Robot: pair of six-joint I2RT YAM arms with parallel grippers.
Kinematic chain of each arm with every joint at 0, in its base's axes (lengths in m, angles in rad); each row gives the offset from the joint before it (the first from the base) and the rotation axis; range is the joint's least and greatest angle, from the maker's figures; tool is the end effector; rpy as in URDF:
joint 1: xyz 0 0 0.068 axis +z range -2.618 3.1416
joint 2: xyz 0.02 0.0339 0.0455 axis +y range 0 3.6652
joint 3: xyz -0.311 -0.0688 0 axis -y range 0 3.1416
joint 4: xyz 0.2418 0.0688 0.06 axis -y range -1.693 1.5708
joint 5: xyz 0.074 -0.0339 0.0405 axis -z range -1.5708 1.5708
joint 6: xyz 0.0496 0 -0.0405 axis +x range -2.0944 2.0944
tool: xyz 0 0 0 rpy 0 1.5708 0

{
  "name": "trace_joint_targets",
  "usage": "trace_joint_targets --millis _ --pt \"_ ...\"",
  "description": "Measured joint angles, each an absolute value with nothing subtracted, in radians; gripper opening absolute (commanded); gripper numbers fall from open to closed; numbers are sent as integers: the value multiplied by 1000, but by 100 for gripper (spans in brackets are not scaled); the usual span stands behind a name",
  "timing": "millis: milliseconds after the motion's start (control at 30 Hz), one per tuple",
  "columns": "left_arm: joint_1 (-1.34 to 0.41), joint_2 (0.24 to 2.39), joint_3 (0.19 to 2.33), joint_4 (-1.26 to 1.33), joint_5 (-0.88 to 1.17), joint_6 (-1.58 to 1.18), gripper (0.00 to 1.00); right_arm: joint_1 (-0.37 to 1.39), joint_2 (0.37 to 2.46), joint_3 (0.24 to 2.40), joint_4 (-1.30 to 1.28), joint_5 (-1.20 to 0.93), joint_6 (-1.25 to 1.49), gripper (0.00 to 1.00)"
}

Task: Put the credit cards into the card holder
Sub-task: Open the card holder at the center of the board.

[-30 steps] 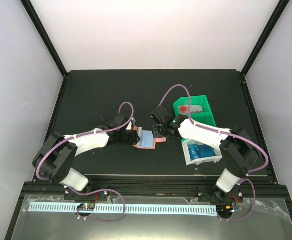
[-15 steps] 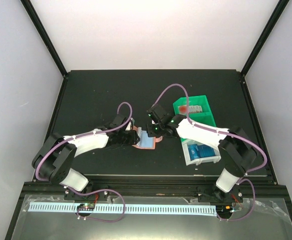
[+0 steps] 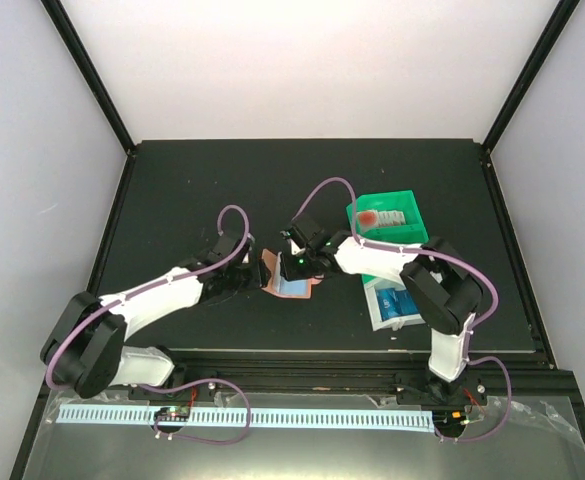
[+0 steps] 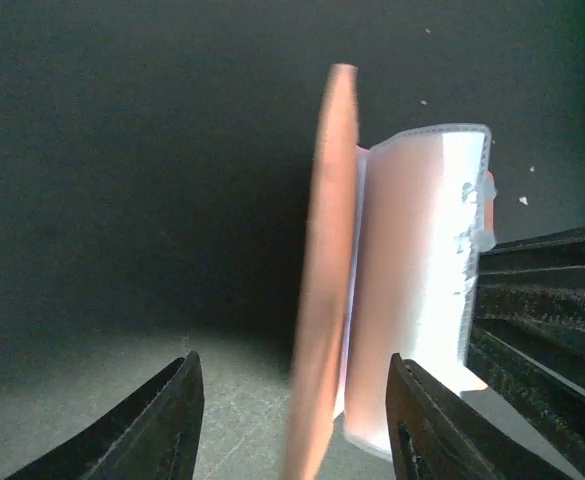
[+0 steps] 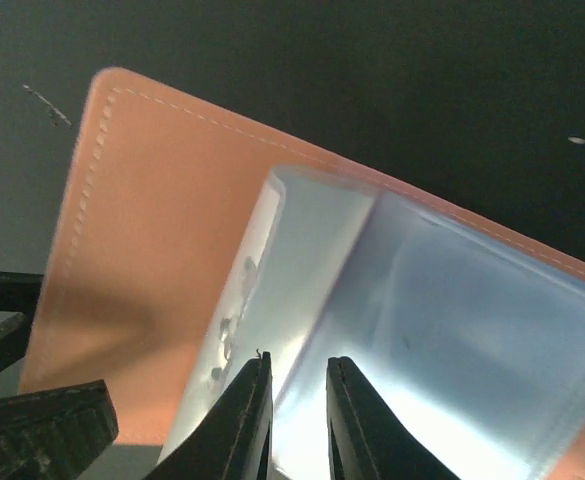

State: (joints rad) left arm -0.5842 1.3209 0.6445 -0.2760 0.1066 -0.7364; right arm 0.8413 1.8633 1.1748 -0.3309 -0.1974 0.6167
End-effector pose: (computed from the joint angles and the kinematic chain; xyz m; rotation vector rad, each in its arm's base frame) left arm 0.1979 -0.1372 0.2098 -0.1562 2.6422 -0.6300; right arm 0.2585 0.3038 0.1995 -0.3873 2.7421 0.7261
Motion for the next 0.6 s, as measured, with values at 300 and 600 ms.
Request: trace_joint_targets --millis 300,600 --pt "-584 1158 598 -338 24 -738 76 845 1930 1227 -269 -304 612 24" --pt "-584 1065 559 -323 62 -745 32 847 2006 1243 -248 -322 639 23"
